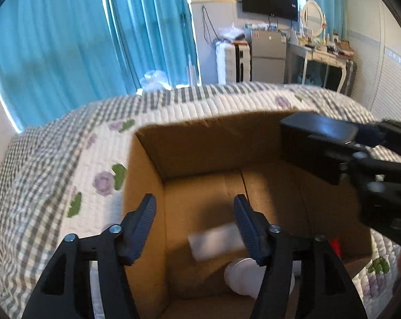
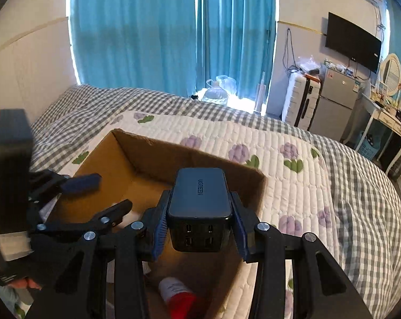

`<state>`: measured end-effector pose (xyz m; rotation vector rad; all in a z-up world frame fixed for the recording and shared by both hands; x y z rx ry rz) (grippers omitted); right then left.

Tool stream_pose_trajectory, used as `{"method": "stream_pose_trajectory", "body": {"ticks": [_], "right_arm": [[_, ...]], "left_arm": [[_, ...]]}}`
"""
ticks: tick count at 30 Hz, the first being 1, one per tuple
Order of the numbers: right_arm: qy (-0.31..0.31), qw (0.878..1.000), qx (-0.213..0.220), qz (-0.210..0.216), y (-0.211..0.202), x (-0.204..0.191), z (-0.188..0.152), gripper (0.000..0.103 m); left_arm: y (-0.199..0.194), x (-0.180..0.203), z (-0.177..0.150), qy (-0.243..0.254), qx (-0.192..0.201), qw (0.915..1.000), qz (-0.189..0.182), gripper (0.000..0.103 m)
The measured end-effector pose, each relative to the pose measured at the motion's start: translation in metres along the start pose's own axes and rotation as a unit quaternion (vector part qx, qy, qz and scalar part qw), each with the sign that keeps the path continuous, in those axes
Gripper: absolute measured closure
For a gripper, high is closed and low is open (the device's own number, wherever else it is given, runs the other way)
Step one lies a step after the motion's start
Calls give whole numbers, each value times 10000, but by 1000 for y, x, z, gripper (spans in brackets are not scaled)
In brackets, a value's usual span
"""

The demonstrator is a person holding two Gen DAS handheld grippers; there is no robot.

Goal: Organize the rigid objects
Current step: 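Drop the charger and power bank into the box, opening both tools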

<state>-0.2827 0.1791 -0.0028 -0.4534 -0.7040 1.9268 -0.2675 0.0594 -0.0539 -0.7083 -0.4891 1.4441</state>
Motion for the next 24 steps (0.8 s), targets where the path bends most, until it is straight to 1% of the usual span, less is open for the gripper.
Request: {"method": "stream_pose_trajectory", "body": {"ticks": [3, 5, 6, 7, 8, 9, 13, 14, 15, 18, 21, 24], "right_arm": [[79, 9999, 63, 50, 8, -1, 5, 61], [194, 9997, 19, 145, 13, -2, 3, 59], [234, 9994, 39, 250, 11, -3, 3, 52], [269, 9991, 129, 313, 5, -4, 2, 37], [306, 9988, 219, 311, -1, -4, 2, 30], [358, 9986, 303, 250, -10, -2, 2, 27], [429, 9983, 391, 44, -46, 2, -4, 27], [445, 9982, 384, -64, -58, 3, -8, 26], [458, 9982, 345, -156, -68, 3, -12, 24], [491, 9979, 245, -355, -94, -1, -26, 21], [456, 9980, 81, -439, -112, -11, -46, 13], [352, 9983, 13, -472, -118, -27, -71, 6]], "left_arm": [[-7, -8, 1, -72, 54, 10000, -7, 39], [-14, -11, -1, -111, 104, 9999, -75, 39], [-20, -12, -4, -134, 127, 9998, -105, 39], [-26, -13, -5, -144, 141, 9997, -134, 39], [-32, -13, -6, -155, 158, 9996, -169, 39], [-41, -14, -8, -177, 177, 9995, -192, 39], [-76, -19, -17, -252, 247, 9991, -250, 39], [-84, -21, -20, -275, 267, 9989, -265, 36], [-94, -23, -25, -297, 265, 9988, -277, 29], [-112, -30, -40, -331, 295, 9987, -240, 21], [-120, -37, -58, -439, 238, 9987, -47, 16], [-117, -42, -83, -602, 124, 9981, 108, 12]]}}
Point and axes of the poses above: each gripper's, at about its wrist camera, not at the fingertips, and y roughly the way its jaws point, x to its right, z to its top, the point moved 5 cm from there along y, roughly the way its jaws point, and after that the axes turned 1 degree about z, right-handed, at the moved point
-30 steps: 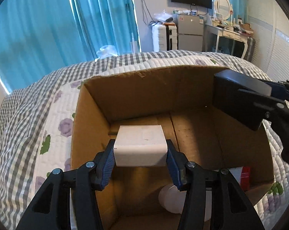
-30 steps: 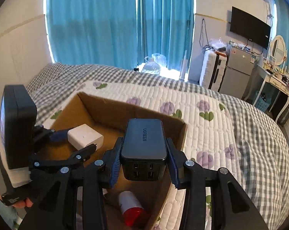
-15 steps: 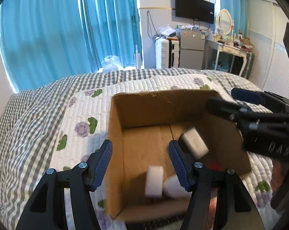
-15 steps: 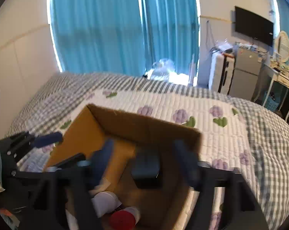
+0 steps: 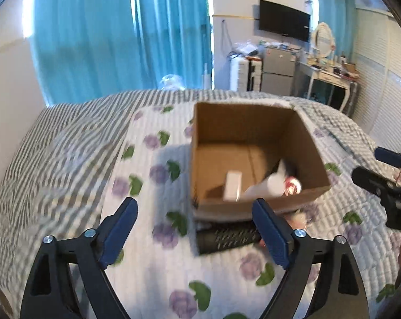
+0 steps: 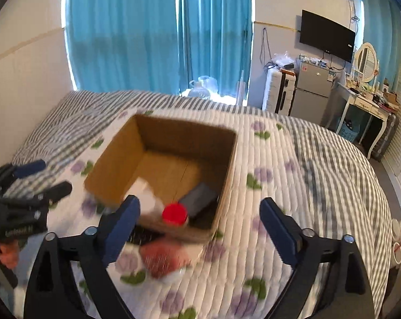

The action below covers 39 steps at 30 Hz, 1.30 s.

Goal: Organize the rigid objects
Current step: 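Drop the charger and power bank into the box, opening both tools, then grasp the red rose-patterned card case with the right tool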

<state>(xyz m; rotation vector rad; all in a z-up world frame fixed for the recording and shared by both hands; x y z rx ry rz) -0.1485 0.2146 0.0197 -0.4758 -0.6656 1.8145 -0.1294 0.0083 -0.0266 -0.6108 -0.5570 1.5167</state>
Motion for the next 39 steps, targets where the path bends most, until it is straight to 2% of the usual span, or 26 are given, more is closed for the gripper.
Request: {"method": "stream_pose_trajectory", "body": {"ticks": [2, 6, 9, 12, 15, 18, 21, 26, 28, 32, 35, 37, 39], "right_arm": [[-66, 9999, 23, -129, 2, -6, -17, 0], [-223, 9984, -491, -169, 34, -26, -60, 0], [-454, 9945, -936, -123, 62, -42, -83, 0], [-648, 9914, -1138, -75, 79, -52, -97, 0], [-832, 9888, -1221, -184, 95, -58, -103, 0], [-992, 9869, -1249, -260, 108, -62, -108, 0], [-1231, 9838, -1268, -299, 117, -68, -113, 0], [-1499, 9797, -1229, -503, 126, -73, -118, 0], [-1605, 9772, -1183, -726, 127, -73, -119, 7], [-1593, 9797, -990, -702, 115, -70, -117, 12], [-1565, 9820, -868, -606, 104, -70, -114, 21], [-1494, 9837, -921, -406, 101, -68, -115, 34], [-1421, 9847, -993, -184, 99, -69, -116, 43]], "left_arm": [[9, -2, -15, -25, -114, 9999, 57, 12], [33, -5, -47, -103, -340, 9993, 77, 12], [46, -5, -67, 16, -575, 9983, 100, 12], [52, -5, -80, 65, -715, 9973, 165, 12], [53, -6, -82, 65, -732, 9971, 204, 12], [55, -10, -86, -5, -759, 9963, 402, 12], [62, -13, -91, -161, -934, 9948, 375, 12], [62, -14, -92, -224, -941, 9946, 385, 12], [63, -14, -92, -206, -949, 9945, 397, 12], [64, -14, -93, -189, -963, 9944, 402, 12], [64, -14, -93, -186, -965, 9943, 403, 12], [65, -14, -93, -191, -969, 9943, 399, 12], [65, -15, -93, -201, -968, 9943, 387, 12]]}}
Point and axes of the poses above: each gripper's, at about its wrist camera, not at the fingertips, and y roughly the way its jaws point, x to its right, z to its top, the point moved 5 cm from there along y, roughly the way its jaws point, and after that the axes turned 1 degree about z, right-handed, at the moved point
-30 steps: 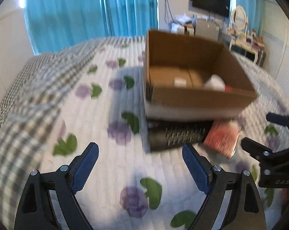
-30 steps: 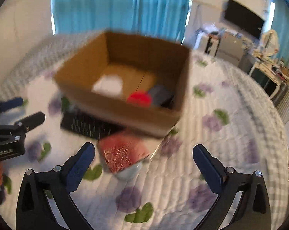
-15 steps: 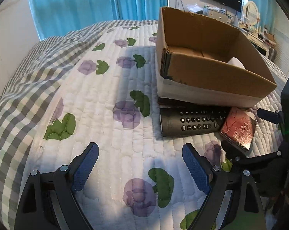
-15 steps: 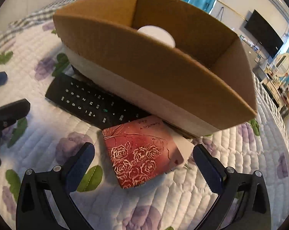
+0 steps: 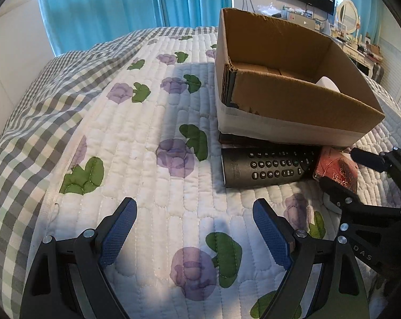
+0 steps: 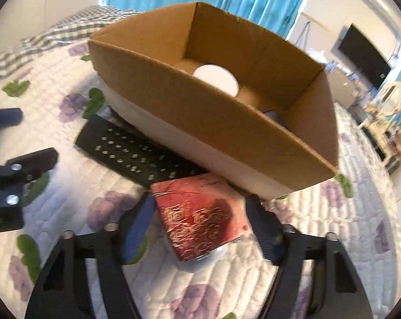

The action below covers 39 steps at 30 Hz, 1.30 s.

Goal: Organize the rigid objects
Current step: 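Grasp the red rose-patterned card case with the right tool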

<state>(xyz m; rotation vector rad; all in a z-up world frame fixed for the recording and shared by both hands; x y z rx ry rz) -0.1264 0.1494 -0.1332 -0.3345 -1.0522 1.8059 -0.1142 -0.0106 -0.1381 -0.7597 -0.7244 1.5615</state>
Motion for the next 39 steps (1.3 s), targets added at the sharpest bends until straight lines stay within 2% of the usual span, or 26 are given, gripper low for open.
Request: {"method": "stream_pose_trajectory", "body": {"ticks": [3, 8, 15, 21, 23, 24, 28, 30, 32, 33, 35, 36, 38, 39], "right_arm": [[-70, 9999, 100, -17, -10, -1, 0, 50], [-162, 9990, 357, -197, -22, 9, 10, 50], [-1222, 9899, 494, -518, -21, -8, 22, 51], [-2035, 9790, 129, -36, -9, -17, 17, 51], [-2326, 9724, -171, 14, 0, -21, 6, 51], [-2424, 9695, -345, -97, 8, -22, 0, 50], [-2329, 9718, -253, -279, 13, -23, -2, 40], [-2402, 9697, -311, -335, 16, -25, -3, 40], [-2485, 9671, -451, -310, 21, -29, -7, 26], [-2635, 9611, -658, -496, 31, -31, -15, 25], [-2660, 9613, -502, -516, 29, -33, -13, 30], [-2565, 9644, -464, -434, 27, -31, -10, 41], [-2292, 9723, -407, -220, 22, -28, -2, 50], [-2250, 9734, -377, -184, 20, -27, 0, 58]], "left_arm": [[0, -1, 0, -13, -2, 10000, -15, 12], [0, -1, 0, -13, -6, 10000, -15, 12], [2, 0, -2, 48, -45, 10000, 72, 12], [2, -1, -3, 54, -54, 9999, 79, 12], [3, -1, -3, 59, -65, 9999, 87, 12], [3, -1, -4, 66, -67, 9999, 93, 12], [4, 0, -4, 107, -76, 9999, 112, 12], [4, 0, -5, 116, -82, 9998, 116, 12], [4, 0, -5, 115, -91, 9998, 121, 12], [4, 0, -5, 125, -90, 9998, 129, 12], [4, 0, -5, 130, -88, 9998, 141, 12], [4, 0, -6, 142, -84, 9998, 147, 12], [4, 0, -6, 157, -88, 9997, 159, 12], [4, 0, -6, 152, -89, 9997, 154, 12]]}}
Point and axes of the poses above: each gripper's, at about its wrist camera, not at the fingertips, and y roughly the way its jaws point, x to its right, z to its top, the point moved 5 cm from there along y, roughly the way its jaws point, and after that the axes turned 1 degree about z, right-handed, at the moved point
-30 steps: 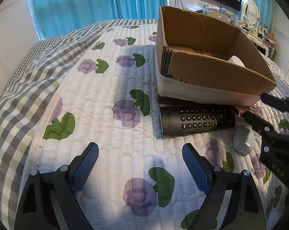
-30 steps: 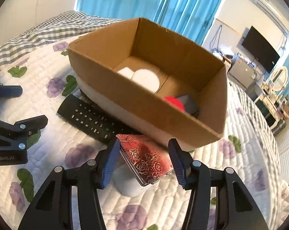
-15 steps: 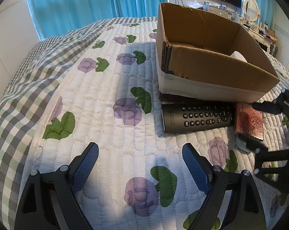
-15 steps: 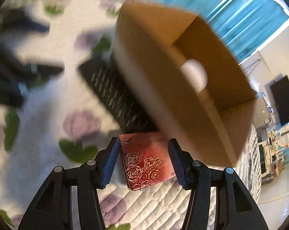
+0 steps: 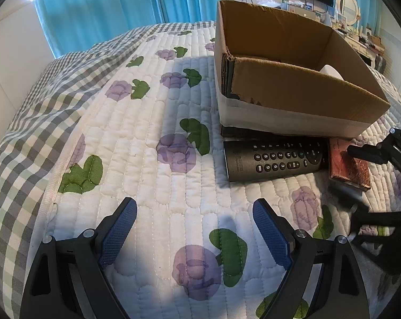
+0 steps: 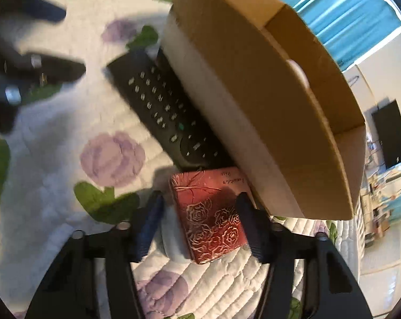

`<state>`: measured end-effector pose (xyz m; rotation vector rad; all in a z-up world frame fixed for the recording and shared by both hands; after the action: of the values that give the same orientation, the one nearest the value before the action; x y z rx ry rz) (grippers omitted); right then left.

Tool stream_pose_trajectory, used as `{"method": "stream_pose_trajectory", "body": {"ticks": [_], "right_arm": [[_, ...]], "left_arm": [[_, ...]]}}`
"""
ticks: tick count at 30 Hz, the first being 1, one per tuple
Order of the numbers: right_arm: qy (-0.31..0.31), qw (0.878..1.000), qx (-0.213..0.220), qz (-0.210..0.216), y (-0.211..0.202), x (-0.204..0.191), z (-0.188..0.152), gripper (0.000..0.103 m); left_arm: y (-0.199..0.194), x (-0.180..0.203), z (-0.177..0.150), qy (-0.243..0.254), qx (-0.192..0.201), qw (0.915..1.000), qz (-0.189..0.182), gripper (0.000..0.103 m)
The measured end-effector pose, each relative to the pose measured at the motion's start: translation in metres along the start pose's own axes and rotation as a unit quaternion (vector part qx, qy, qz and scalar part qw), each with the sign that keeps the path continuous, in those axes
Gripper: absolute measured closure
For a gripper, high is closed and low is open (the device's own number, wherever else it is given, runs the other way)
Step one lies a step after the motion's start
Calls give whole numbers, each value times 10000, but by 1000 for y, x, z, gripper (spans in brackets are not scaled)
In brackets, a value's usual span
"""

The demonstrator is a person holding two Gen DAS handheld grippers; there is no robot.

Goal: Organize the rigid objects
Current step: 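Grasp the red rose-patterned card case with the right tool, then grasp the white earbud case with the left tool while the right tool holds the card case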

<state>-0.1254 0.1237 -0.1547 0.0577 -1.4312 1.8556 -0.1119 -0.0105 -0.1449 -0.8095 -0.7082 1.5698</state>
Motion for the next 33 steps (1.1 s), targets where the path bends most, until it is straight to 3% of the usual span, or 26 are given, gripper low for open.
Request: {"method": "stream_pose_trajectory", "body": {"ticks": [1, 4, 9, 16, 26, 33], "right_arm": [[87, 9999, 76, 41, -4, 3, 2, 66], [600, 9971, 317, 339, -19, 19, 7, 76], [1710, 9808, 704, 613, -49, 62, 7, 93], [2360, 9670, 638, 713, -78, 73, -20, 94], [3137, 9480, 335, 428, -83, 113, -65, 94], [3543, 9322, 140, 725, -67, 123, -82, 94]], "left_arm": [[0, 0, 0, 0, 1, 10000, -1, 12], [0, 0, -1, 8, -9, 10000, 12, 12], [-1, 1, 0, 52, -2, 10000, 1, 12], [-10, 21, 4, 171, -117, 9990, -387, 12], [-15, 119, 16, 386, -255, 9934, -1053, 12], [9, 149, 9, 489, -440, 9926, -1025, 13]]}}
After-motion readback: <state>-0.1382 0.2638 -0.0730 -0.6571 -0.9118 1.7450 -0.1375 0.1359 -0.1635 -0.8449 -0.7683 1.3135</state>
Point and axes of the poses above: each gripper's, at about its wrist camera, not at the fingertips, and y roughly the way its jaws point, x to its right, z to its top, the point moved 5 cm from there along y, roughly the way its jaws point, and after that the axes turned 1 degree about z, right-handed, at the moved point
